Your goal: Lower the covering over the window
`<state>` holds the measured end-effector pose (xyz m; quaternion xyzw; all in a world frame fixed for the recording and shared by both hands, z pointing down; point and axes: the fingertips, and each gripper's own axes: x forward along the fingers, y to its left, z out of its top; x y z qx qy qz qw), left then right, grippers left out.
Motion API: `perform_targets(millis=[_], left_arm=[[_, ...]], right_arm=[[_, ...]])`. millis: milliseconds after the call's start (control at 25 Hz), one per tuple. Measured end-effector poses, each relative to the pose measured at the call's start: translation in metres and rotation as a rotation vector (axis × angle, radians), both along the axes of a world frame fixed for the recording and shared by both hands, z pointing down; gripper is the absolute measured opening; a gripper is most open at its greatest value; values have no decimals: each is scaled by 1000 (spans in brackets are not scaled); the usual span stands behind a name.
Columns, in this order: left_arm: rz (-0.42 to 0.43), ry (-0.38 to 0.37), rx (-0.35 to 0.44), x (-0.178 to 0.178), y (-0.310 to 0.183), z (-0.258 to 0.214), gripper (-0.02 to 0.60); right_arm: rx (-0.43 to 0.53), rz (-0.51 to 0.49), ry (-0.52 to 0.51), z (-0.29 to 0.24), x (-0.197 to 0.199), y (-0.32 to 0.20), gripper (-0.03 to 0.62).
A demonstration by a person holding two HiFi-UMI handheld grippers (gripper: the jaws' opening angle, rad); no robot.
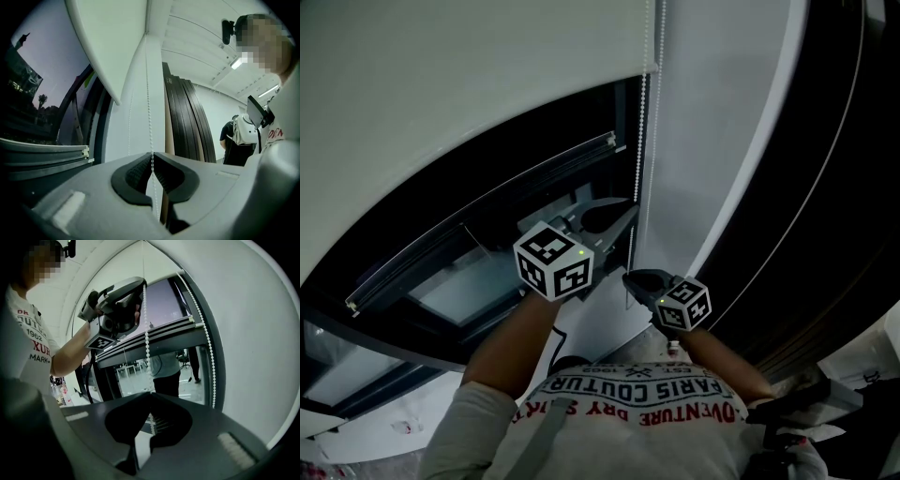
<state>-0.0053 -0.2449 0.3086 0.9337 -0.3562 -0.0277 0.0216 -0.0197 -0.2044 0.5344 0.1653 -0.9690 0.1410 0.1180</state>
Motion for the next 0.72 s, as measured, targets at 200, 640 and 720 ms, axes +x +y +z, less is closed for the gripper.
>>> perform_targets(millis=[200,640,720], left_arm=[[-1,-40,-33,-1,1,21,18],[-35,-91,-101,-1,5,83,18],[-36,-108,-113,1,5,93,20]], right_arm=[[-43,-23,50,21,-2,8,6],[-169,-45,150,78,8,26,6],[-187,-52,171,87,10,29,6]])
